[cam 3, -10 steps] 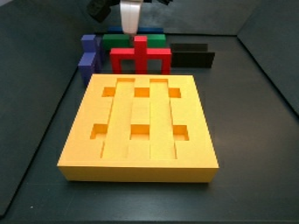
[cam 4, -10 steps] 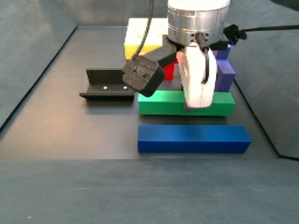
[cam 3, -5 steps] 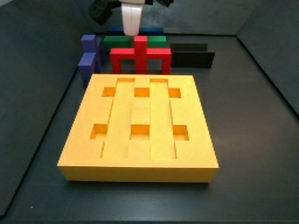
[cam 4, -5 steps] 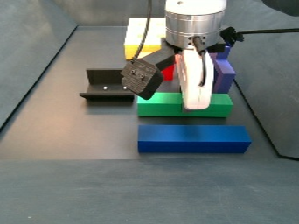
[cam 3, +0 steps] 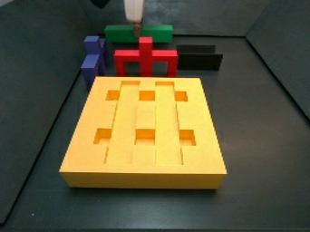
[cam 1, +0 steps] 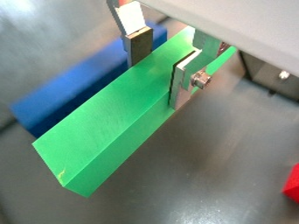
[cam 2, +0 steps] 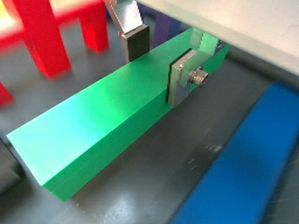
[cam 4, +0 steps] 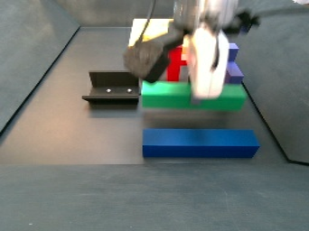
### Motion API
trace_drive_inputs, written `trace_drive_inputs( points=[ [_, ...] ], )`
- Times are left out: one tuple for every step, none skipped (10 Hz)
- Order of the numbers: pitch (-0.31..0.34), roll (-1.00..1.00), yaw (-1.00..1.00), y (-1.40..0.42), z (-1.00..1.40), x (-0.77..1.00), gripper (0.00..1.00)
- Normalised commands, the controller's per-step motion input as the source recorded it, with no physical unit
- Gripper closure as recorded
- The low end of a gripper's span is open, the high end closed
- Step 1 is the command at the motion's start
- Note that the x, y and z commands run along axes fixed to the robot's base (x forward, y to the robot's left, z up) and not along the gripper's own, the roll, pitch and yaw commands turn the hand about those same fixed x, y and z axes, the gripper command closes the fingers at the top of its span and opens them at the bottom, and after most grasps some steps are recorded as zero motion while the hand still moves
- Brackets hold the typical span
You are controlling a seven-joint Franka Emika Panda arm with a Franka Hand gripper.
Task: Pick up the green object. Move up. Move to above the board. Insert the green object.
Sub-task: Move up, then move to above the board.
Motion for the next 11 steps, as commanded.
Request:
trace_drive_inputs(
  points=[
    [0.027, 0.05, 0.01, 0.02, 0.32, -0.01, 1.0],
    [0.0, 0.0, 0.0, 0.0, 1.4, 0.0, 1.0],
    [0.015, -0.02, 0.0, 0.0, 1.4, -0.01, 1.0],
    [0.033, 0.02, 0.0, -0.01, 1.4, -0.04, 1.0],
    [0.018, 0.03, 0.0, -0.01, 1.4, -0.01, 1.0],
    [0.057, -0.01, 0.0, 0.0, 1.4, 0.01, 1.0],
    [0.072, -0.01, 0.0, 0.0, 1.4, 0.0, 1.0],
    [0.07, 0.01, 0.01, -0.01, 0.96, 0.01, 1.0],
    [0.065, 0.01, 0.0, 0.0, 0.58, 0.03, 1.0],
    [0.075, 0.01, 0.0, 0.0, 0.36, 0.04, 1.0],
    [0.074, 0.0, 0.0, 0.0, 0.23, 0.03, 1.0]
  ],
)
